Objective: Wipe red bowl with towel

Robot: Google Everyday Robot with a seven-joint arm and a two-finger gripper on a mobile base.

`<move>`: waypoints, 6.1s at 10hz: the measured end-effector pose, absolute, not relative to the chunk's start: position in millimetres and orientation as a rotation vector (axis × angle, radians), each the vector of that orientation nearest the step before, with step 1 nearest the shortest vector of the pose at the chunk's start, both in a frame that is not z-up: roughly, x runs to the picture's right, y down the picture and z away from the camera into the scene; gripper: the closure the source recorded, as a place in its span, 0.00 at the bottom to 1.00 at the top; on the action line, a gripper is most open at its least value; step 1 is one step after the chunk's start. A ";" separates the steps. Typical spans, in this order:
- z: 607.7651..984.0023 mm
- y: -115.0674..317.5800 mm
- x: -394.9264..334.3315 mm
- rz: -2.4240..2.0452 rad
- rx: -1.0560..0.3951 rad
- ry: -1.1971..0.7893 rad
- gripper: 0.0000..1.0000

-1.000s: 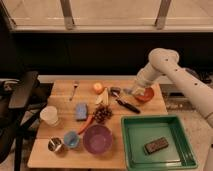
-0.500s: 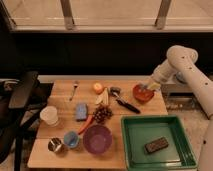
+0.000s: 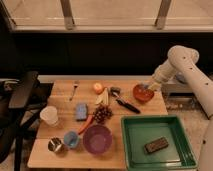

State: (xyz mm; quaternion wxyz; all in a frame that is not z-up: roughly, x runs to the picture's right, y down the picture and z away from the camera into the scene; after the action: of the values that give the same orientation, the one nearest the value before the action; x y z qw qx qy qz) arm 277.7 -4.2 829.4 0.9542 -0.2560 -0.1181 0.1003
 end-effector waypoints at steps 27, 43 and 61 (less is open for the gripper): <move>912.4 36.9 314.4 0.285 -0.659 -0.089 1.00; 877.3 48.2 288.8 0.305 -0.614 -0.328 1.00; 889.9 36.7 293.3 0.278 -0.598 -0.272 1.00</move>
State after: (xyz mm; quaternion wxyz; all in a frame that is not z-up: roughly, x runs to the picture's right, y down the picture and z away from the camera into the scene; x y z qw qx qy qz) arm 293.3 36.7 889.9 0.9371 -0.2925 -0.1332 0.1362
